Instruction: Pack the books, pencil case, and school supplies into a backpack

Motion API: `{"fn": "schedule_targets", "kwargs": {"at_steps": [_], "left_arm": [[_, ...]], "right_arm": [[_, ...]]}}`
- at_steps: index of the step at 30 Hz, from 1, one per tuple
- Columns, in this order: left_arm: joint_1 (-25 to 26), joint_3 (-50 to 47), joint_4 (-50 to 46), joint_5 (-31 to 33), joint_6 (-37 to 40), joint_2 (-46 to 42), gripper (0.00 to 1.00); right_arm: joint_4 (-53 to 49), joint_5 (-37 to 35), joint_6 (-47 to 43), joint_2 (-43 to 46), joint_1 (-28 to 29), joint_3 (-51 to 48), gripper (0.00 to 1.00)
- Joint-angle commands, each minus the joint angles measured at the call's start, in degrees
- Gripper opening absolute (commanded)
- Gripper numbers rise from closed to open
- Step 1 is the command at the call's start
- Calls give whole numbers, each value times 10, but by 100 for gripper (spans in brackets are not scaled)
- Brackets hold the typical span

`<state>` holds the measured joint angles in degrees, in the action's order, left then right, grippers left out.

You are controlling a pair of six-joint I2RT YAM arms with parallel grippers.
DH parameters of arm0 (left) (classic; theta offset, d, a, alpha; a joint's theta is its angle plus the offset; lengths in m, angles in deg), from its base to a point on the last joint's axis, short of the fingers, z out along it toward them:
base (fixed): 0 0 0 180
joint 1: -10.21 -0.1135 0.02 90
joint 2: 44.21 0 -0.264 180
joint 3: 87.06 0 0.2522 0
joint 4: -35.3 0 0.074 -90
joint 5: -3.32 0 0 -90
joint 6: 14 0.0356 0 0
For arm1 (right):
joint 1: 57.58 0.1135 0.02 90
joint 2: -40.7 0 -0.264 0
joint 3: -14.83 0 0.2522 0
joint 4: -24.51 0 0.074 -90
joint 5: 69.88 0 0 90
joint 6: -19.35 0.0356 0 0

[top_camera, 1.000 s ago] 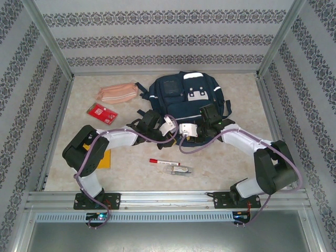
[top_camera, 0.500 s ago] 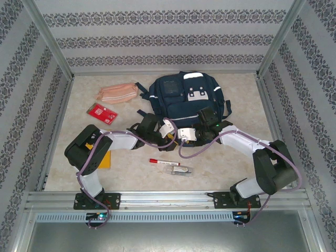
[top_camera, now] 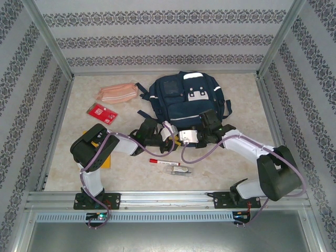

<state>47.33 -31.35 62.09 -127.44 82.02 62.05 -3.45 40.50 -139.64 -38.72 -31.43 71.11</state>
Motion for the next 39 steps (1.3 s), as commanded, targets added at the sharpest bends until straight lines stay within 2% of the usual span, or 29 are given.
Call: {"fn": "schedule_targets", "kwargs": {"at_steps": [1, 7, 9, 13, 18, 21, 25, 32, 35, 36, 39], "left_arm": [[9, 6, 63, -26, 16, 6, 30], [10, 6, 93, -31, 11, 7, 13], [10, 1, 92, -37, 21, 2, 0], [9, -18, 69, -30, 62, -18, 0], [-3, -37, 3, 27, 99, -52, 0], [-29, -37, -36, 53, 90, -71, 0], [-52, -51, -65, 127, 99, -101, 0], [-95, -31, -133, 243, 79, -99, 0], [-107, -46, -81, 295, 43, -82, 0], [-109, -45, -64, 286, 39, -70, 0], [-101, -38, -7, 212, -2, -46, 0]], "right_arm": [[15, 41, -2, 15, 9, -9, 0], [9, 29, -15, 16, 17, -10, 0], [7, 22, -16, 15, 18, -8, 0], [4, -2, -31, 20, 16, -11, 0], [-5, -8, -36, 25, 2, -10, 0], [-1, -12, -45, 38, -7, -19, 0], [16, -20, -37, 46, -22, -24, 0], [37, -31, -38, 83, -37, -47, 0], [45, -31, -5, 86, -43, -45, 0], [44, -22, 15, 83, -44, -39, 3], [44, 12, 68, 72, -26, -23, 26]]}}
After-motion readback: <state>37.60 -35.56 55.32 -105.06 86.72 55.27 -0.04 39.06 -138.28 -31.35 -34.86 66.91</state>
